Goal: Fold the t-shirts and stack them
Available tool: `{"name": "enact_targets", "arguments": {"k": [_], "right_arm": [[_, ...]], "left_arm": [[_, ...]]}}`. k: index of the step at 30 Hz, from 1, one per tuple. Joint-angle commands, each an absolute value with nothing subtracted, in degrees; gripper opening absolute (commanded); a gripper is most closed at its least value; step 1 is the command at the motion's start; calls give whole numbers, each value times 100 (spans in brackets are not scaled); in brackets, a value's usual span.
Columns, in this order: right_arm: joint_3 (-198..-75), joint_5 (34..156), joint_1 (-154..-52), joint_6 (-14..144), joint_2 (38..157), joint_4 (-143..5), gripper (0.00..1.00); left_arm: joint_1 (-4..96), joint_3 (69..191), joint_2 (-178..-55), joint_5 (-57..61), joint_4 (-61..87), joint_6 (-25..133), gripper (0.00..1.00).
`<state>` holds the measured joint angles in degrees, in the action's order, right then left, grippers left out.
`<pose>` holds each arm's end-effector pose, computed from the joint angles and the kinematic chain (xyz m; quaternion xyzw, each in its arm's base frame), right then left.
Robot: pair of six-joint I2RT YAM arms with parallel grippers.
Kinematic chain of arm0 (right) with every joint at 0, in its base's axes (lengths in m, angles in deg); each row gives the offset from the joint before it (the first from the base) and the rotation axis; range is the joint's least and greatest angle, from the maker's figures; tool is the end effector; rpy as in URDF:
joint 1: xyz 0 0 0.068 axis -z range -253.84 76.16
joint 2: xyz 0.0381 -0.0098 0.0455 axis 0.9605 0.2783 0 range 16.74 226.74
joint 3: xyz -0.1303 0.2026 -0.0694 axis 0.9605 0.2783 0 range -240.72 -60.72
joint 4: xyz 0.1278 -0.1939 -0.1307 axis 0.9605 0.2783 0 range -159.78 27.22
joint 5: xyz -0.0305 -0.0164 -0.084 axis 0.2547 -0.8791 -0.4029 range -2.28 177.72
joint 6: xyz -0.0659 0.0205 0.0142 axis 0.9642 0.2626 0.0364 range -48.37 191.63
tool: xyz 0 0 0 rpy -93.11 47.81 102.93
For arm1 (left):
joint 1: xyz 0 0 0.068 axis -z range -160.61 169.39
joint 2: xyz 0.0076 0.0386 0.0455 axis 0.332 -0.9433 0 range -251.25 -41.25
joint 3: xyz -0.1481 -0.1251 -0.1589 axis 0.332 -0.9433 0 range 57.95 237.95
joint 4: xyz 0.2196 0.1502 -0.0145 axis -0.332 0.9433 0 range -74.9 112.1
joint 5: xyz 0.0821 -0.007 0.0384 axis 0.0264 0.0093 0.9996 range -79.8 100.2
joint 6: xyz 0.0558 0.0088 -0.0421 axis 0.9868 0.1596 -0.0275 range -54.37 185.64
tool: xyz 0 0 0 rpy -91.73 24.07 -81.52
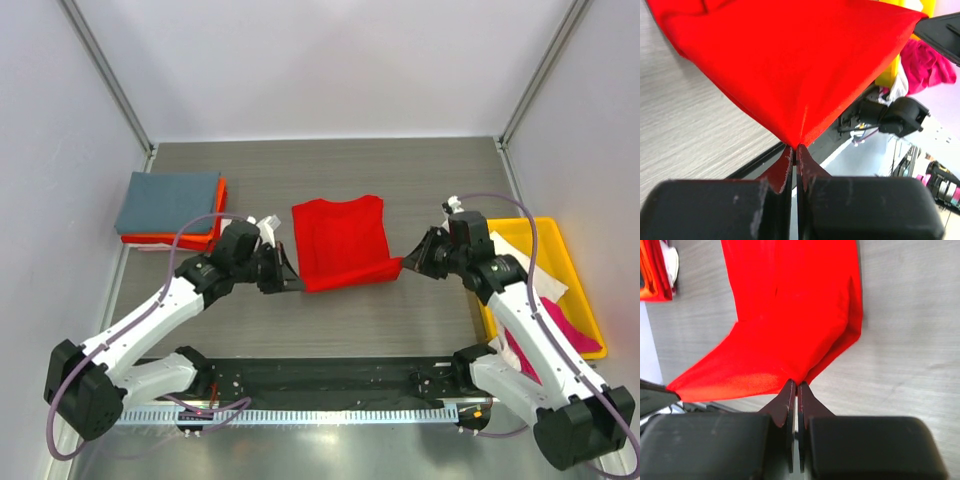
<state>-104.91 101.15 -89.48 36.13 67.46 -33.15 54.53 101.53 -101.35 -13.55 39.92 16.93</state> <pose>0.2061 0.0717 0.2423 0.1114 0.9057 0.2672 0.3097 0.1927 -0.1641 0.2250 -0.0211 0.8955 -0.4089 0.1747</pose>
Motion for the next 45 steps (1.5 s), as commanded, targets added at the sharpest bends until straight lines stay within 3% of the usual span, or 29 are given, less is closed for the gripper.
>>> {"name": "enact_targets", "arguments": {"k": [1, 16, 23, 45], "right_arm": [[-11072, 9608, -8940, 3885, 7113, -3479, 1], [-12312, 9123, -8896, 4263, 9179, -4296, 1], [-13084, 9343, -8738, 4421, 10504, -4455, 1], [-15397, 10028, -8378, 4307, 13011, -4728, 1]], "left_arm": [[5429, 10646, -10312, -1151, 4138, 1703, 0], [4594, 11508, -11709, -1090, 3760, 1993, 0], [4400, 12158, -12588, -975, 3698, 2134, 0], [3689, 13687, -14460, -905, 3777, 2204, 0]]}}
